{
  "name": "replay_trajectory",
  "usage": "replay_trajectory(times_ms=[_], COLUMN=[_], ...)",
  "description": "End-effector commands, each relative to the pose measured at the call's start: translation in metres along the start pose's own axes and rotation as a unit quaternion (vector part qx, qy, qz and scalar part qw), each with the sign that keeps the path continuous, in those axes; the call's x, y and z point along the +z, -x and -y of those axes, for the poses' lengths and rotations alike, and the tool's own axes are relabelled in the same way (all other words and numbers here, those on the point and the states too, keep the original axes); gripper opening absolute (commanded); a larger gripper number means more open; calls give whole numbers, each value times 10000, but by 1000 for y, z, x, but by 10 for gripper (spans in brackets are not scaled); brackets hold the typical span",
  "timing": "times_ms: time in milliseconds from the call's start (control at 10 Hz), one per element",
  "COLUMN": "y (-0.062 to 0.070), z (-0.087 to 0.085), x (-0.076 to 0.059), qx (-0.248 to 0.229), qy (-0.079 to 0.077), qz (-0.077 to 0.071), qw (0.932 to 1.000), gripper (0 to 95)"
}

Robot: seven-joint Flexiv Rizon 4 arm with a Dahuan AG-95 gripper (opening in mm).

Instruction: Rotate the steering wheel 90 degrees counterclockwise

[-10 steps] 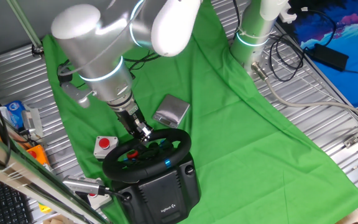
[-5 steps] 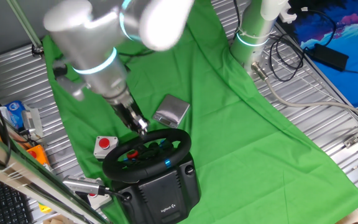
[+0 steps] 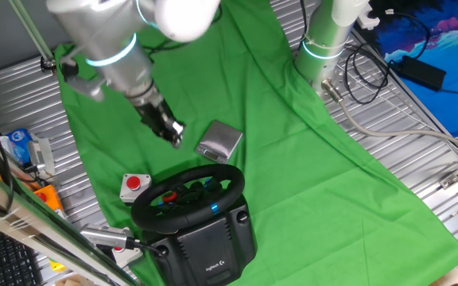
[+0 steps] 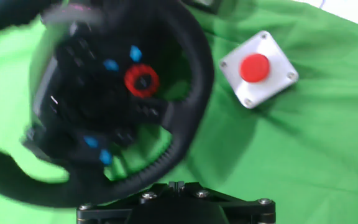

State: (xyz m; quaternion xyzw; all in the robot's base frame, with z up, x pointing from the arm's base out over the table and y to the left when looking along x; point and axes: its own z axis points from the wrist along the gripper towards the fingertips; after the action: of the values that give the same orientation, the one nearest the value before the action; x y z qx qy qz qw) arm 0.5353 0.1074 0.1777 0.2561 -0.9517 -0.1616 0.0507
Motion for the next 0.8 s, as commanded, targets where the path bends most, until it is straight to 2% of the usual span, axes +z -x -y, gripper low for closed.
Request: replay_trajectory(times_ms=[100,200,400,500,600,800], y=[-6,-6,-6,-6,-6,-6], z=[8,8,8,8,8,8], x=[1,1,1,1,1,1], qx=[-18,128,494,670,772,745], qy=[3,30,-13,-15,-27,26], qz=[-44,-34,12,84,139,116], qw=[10000,9999,9988,9977,9969,9971], gripper=[0,0,0,0,0,0])
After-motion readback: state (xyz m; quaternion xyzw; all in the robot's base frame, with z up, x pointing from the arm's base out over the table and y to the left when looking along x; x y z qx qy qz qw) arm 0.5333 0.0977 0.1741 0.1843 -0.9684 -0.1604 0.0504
